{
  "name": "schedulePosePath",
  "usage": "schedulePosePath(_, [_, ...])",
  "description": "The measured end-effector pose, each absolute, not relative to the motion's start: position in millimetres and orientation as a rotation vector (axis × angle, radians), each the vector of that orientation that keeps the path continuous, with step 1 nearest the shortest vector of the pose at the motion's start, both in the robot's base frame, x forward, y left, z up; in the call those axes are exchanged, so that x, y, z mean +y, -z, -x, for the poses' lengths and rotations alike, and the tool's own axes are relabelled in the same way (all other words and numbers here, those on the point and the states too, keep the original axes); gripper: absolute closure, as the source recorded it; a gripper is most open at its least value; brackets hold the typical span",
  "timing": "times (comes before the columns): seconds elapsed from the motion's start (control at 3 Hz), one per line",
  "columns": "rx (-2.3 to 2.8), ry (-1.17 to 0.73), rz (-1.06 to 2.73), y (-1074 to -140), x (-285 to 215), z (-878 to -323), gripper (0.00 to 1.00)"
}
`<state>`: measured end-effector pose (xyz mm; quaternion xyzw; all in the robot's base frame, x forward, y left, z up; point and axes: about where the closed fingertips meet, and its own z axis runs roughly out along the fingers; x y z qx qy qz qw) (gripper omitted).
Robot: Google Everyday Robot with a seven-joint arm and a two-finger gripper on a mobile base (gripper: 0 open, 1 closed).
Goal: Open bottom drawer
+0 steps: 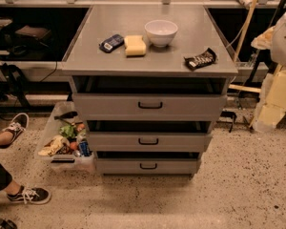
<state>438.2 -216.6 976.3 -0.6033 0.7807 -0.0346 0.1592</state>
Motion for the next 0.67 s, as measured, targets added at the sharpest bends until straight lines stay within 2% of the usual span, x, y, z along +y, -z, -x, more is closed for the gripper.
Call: schedulePosePath(0.67, [2.224,0.104,1.716,-965,-212,-441,0.0])
